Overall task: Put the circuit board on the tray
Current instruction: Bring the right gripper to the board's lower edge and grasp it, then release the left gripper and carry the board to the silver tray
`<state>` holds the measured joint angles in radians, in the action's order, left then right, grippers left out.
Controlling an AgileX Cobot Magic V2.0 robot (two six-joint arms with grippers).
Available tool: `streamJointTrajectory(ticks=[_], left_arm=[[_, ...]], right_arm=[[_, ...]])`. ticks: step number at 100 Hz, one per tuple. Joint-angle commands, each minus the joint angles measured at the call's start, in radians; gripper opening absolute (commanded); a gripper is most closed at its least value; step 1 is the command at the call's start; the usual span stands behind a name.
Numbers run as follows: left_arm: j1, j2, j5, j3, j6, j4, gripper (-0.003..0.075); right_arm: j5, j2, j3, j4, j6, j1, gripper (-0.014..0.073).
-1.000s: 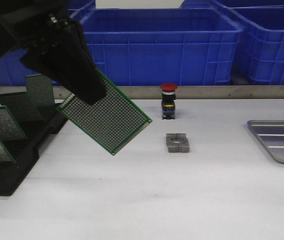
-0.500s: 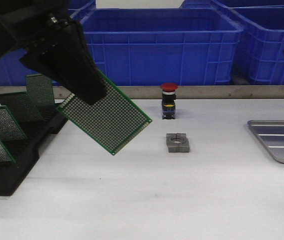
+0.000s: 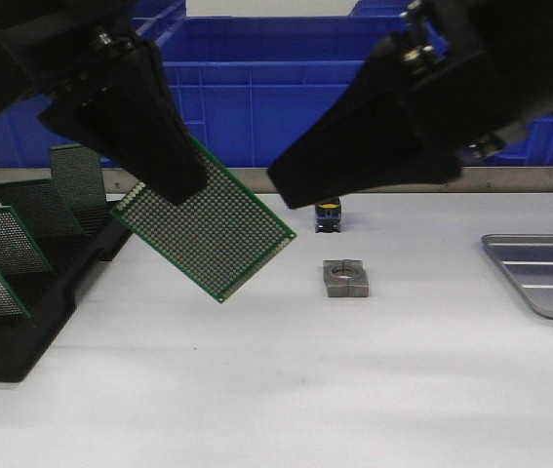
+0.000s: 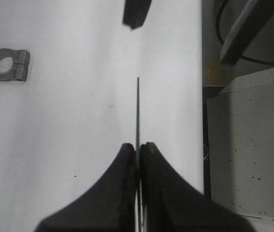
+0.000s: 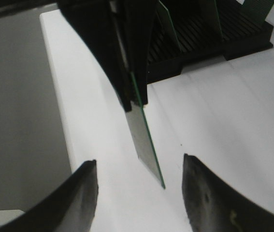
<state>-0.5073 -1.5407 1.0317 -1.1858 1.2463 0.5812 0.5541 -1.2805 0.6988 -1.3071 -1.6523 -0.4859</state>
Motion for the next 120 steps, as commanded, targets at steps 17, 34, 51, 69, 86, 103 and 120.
streamJointTrajectory(ticks=[17, 34, 51, 69, 86, 103, 120], left_arm=[[-0.009, 0.032, -0.006, -0.023, -0.007, 0.050, -0.0020], [-0.009, 0.032, -0.006, -0.023, -0.007, 0.050, -0.0020], [-0.009, 0.032, -0.020, -0.023, -0.007, 0.050, -0.0020], [-0.009, 0.032, -0.060, -0.023, -0.007, 0.050, -0.0017], [-0.009, 0.032, -0.058, -0.023, -0.007, 0.050, 0.0167], [-0.009, 0.032, -0.072, -0.023, -0.007, 0.050, 0.0505], [-0.007, 0.032, -0.078, -0.023, -0.007, 0.006, 0.0568]], right_arm=[[0.087, -0.145, 0.123, -0.107, -0.048, -0.013, 0.0420], [0.121, -0.220, 0.147, -0.110, -0.048, -0.013, 0.0416], [0.121, -0.227, 0.147, -0.110, -0.048, -0.013, 0.0276], [0.121, -0.227, 0.147, -0.110, -0.048, -0.013, 0.0051], [0.121, -0.227, 0.147, -0.110, -0.048, -0.011, -0.0046], [0.117, -0.227, 0.147, -0.110, -0.045, -0.008, -0.0051], [0.115, -0.227, 0.145, -0.098, 0.063, 0.058, -0.0051]])
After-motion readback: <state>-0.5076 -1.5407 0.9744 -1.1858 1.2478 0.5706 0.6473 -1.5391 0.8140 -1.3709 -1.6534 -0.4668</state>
